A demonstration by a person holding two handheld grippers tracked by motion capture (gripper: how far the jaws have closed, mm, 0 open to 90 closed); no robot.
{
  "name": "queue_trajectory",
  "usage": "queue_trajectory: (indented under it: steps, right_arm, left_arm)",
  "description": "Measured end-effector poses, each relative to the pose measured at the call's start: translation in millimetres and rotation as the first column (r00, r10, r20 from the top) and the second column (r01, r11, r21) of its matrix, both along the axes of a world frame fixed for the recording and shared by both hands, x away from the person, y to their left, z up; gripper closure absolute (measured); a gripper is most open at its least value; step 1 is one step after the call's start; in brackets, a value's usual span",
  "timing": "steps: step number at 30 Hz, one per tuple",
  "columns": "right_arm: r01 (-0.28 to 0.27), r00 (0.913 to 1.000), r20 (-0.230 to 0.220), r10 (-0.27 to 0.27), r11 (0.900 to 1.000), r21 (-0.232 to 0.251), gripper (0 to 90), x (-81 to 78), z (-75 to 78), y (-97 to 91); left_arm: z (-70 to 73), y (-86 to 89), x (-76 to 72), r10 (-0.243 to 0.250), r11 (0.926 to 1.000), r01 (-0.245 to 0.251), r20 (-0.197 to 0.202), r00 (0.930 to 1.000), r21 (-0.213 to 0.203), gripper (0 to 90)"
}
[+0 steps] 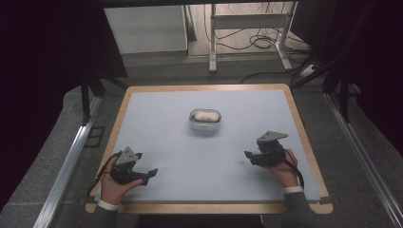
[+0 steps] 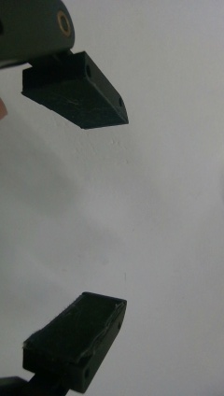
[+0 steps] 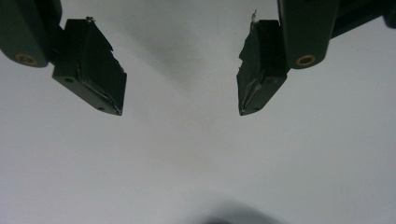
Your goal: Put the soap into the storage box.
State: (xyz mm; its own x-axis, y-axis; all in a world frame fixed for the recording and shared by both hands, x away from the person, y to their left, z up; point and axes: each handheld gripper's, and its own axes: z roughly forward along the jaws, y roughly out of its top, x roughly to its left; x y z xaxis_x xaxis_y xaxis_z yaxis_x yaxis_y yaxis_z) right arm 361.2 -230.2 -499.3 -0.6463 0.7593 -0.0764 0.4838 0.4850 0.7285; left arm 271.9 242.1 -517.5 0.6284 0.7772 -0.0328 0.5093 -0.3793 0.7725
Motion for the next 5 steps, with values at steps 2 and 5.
queue_trajectory:
  steps: [2, 5]
  right_arm:
    - [0.005, 0.9999, 0.012, -0.005, 1.0000, -0.002, 32.5, 0.0, 0.4, -0.3]
    - [0.001, 0.9999, 0.016, -0.001, 1.0000, 0.000, 32.5, -0.5, 0.3, 1.0]
  left_arm:
    - [-0.3, -0.3, 0.1, -0.001, 1.0000, 0.001, -0.001, 1.0000, 0.003, 11.4]
    - [-0.3, -0.3, 0.1, -0.001, 1.0000, 0.001, 0.000, 1.0000, 0.004, 11.4]
